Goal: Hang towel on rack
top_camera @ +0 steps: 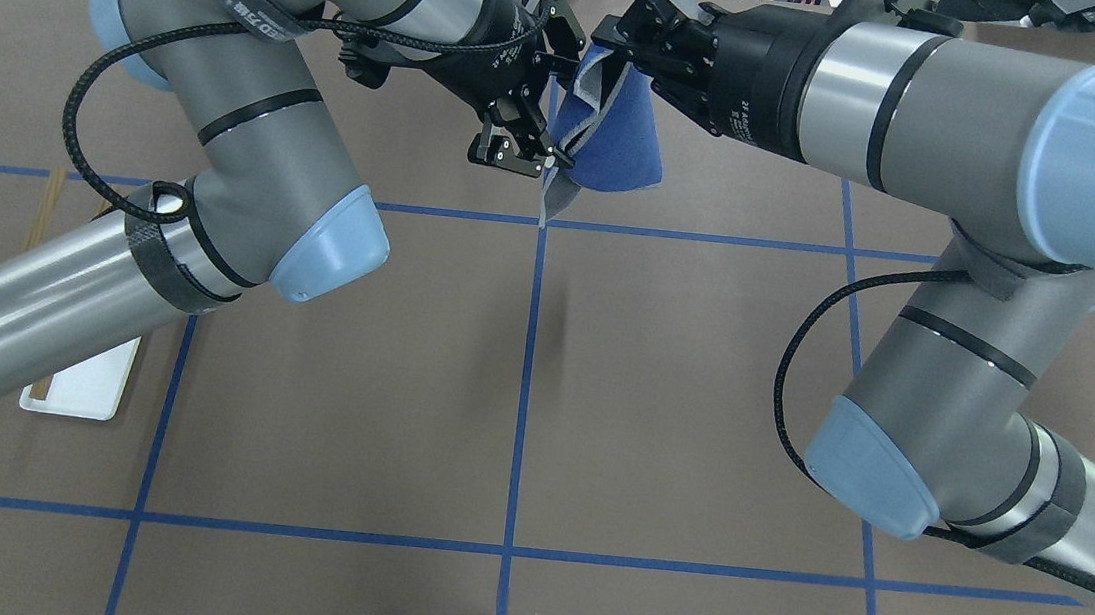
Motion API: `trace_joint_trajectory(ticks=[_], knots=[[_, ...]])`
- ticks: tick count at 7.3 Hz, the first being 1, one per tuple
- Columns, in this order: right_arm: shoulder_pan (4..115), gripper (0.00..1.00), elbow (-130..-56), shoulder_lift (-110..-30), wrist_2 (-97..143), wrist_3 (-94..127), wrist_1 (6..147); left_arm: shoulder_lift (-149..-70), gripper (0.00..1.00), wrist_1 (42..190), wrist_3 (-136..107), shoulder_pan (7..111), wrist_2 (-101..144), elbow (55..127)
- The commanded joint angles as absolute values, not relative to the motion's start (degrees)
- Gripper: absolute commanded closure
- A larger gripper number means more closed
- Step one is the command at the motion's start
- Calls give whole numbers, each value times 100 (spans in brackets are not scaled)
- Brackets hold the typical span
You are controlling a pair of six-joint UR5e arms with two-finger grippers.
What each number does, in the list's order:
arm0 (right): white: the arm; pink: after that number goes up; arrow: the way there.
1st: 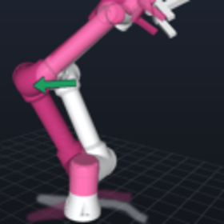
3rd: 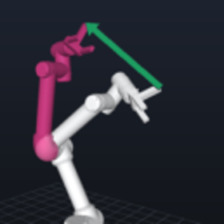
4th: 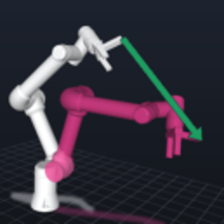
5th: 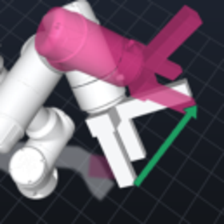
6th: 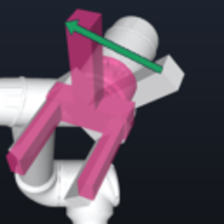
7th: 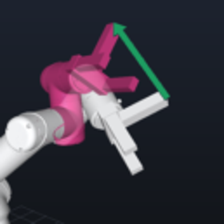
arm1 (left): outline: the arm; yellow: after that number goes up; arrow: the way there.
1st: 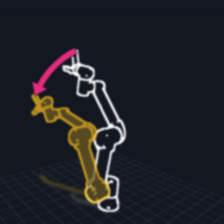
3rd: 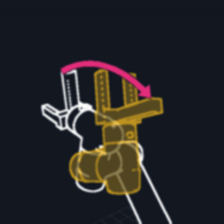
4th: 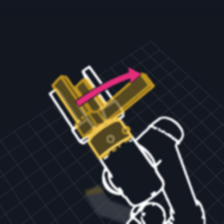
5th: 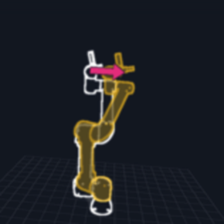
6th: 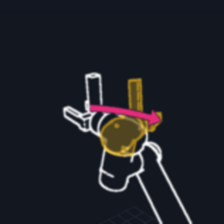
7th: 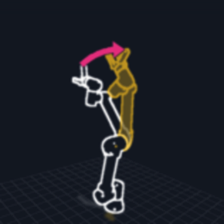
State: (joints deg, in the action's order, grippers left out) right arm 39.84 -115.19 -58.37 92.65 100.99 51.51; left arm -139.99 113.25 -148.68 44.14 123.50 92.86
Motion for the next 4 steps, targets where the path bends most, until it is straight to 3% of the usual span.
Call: trace_joint_trajectory(ticks=[1,3,4], knots=[[3990,100,-11514,-5853,9264,10099,5150,-13966,97,11347,-14845,4421,12296,9308],[3999,100,-11531,-5950,9299,10055,5150,-13948,99,11382,-14766,4447,12296,9308],[3990,18,-11549,-5968,9325,10081,5159,-13940,100,11364,-14740,4482,12287,9316]])
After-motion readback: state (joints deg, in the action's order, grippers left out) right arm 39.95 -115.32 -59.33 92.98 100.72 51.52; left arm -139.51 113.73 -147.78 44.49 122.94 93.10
